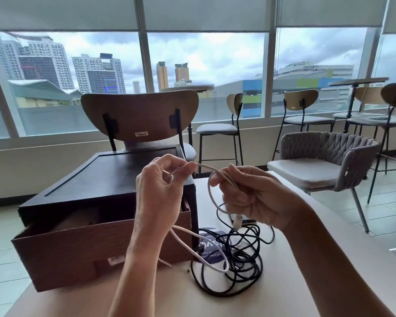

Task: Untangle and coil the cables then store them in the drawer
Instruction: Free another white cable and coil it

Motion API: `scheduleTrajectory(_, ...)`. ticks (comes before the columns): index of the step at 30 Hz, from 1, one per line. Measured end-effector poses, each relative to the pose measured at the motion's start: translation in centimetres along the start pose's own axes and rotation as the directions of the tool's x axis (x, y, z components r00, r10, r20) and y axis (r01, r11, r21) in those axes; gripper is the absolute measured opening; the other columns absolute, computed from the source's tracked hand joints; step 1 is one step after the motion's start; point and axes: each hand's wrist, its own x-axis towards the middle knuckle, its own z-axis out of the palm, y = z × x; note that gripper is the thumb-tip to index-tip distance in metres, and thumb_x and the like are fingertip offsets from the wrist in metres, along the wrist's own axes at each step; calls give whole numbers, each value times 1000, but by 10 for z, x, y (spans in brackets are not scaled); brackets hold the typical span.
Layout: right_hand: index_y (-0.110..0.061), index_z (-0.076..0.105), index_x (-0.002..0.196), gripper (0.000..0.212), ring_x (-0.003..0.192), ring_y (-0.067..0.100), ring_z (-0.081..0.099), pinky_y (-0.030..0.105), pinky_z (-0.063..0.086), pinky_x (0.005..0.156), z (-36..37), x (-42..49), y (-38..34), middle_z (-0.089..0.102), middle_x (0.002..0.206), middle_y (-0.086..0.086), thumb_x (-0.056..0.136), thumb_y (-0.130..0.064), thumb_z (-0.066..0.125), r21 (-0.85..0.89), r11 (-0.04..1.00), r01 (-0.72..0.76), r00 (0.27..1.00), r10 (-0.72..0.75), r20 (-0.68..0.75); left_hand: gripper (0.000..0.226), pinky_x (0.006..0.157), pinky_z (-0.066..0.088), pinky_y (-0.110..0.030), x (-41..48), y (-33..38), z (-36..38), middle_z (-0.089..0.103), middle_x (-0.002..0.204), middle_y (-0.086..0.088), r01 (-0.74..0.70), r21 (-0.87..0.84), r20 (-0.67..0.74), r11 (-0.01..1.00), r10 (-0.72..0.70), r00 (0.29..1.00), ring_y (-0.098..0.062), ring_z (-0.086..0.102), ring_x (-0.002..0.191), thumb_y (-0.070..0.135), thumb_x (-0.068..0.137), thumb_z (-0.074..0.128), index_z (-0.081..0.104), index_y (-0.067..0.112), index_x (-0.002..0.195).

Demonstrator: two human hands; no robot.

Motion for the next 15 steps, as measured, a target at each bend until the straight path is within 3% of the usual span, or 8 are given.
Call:
scheduleTrajectory(4,9,55,124,36,52,4,31,15,39,51,0,6,1,60,76,1,103,-14,39,152,984,91,996,-90,-15,15,45,34,-9,-4,-5,9,53,57,13,26,46,-12,999,-25,1000,-2,46,42,28,96,64,73,22,87)
scheduleTrajectory(8,12,45,132,37,58,2,53,16,50,59,3,9,-1,67,94,6,101,-6,36,188,956,225,970,-201,-139,18,50,38,-7,-11,-5,15,64,72,10,60,186,254,981,-107,961,7,56,54,25,101,56,73,22,103)
scheduleTrajectory(11,13,48,128,36,62,6,62,22,57,68,2,13,-4,68,90,9,98,-4,38,232,909,347,920,-282,-270,16,56,42,-10,-16,-2,18,66,81,5,36,299,509,954,-191,839,4,57,62,22,102,56,65,30,112)
scheduleTrajectory(15,9,49,124,30,55,7,56,38,58,88,-12,9,-10,59,70,3,100,-4,36,264,848,460,828,-303,-471,15,78,55,-25,-25,6,19,67,94,7,34,416,735,909,-358,576,-6,65,86,19,96,64,61,33,102)
